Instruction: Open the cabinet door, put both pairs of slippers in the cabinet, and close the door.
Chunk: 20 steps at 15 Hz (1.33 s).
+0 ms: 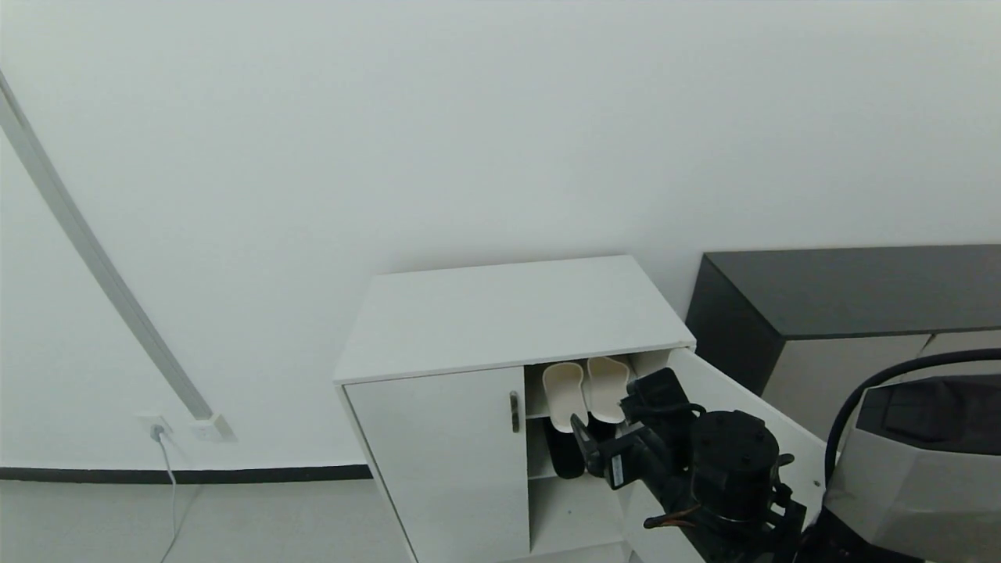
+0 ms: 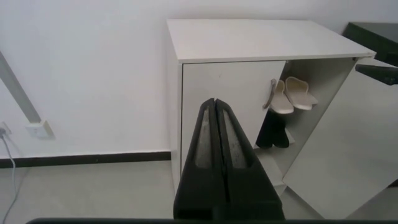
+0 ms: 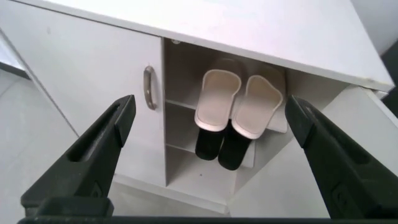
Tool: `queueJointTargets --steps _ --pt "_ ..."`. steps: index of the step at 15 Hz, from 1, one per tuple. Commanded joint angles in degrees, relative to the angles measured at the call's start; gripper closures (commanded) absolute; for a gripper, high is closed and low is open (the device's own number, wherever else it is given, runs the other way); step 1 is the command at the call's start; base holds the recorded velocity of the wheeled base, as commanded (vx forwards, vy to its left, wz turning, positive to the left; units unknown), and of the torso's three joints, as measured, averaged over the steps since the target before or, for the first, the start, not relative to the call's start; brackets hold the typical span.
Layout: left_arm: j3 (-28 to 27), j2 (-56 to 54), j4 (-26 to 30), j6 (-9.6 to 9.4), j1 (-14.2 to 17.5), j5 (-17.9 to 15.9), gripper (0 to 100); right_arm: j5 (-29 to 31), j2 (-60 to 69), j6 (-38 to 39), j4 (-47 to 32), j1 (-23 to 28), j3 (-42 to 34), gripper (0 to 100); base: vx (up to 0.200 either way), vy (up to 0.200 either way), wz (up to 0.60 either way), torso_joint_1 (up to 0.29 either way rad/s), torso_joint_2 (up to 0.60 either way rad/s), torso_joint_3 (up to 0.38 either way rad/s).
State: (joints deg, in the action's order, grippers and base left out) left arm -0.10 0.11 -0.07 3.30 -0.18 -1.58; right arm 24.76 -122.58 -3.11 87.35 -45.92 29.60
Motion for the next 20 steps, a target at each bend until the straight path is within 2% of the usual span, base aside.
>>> queueJointTargets --steps 1,5,10,11,14,15,16,20 --pt "0.01 -0.02 -0.01 0.04 0.01 0.00 100 0.03 0.41 -0.06 0.11 0.22 -0.07 0 0.000 0.000 -0.60 -0.002 -0.01 0.002" --pt "0.01 -0.02 -0.01 0.04 0.01 0.00 100 0.20 0.41 -0.23 0.11 0.48 -0.07 0 0.000 0.000 -0.60 0.007 0.00 0.000" --pt "0.01 -0.02 -0.01 0.04 0.01 0.00 100 0.20 0.41 -4.45 1.86 2.59 0.55 0 0.000 0.000 0.00 0.000 0.00 0.000" --pt "0.01 -0.02 -0.01 0.04 0.01 0.00 100 0.20 2.61 -4.63 -0.51 2.77 0.99 0 0.000 0.000 0.00 0.000 0.00 0.000" --pt "0.01 -0.02 -0.01 0.04 0.01 0.00 100 0.82 12.36 1.44 -21.43 2.77 8.72 0 0.000 0.000 0.00 0.000 0.00 0.000" --pt "0.01 -0.02 -0.01 0.04 0.01 0.00 100 1.43 14.47 3.72 -26.44 2.86 10.74 100 0.000 0.000 0.00 0.000 0.00 0.000" --pt "0.01 -0.02 -0.01 0.04 0.01 0.00 100 1.96 15.79 4.95 -29.95 3.38 11.97 100 -0.200 0.000 0.00 0.002 0.00 0.002" --pt "-0.08 -0.02 -0.01 0.12 0.01 0.00 100 2.66 16.05 4.95 -30.22 6.46 12.33 100 -0.200 0.000 0.00 0.006 0.00 0.000"
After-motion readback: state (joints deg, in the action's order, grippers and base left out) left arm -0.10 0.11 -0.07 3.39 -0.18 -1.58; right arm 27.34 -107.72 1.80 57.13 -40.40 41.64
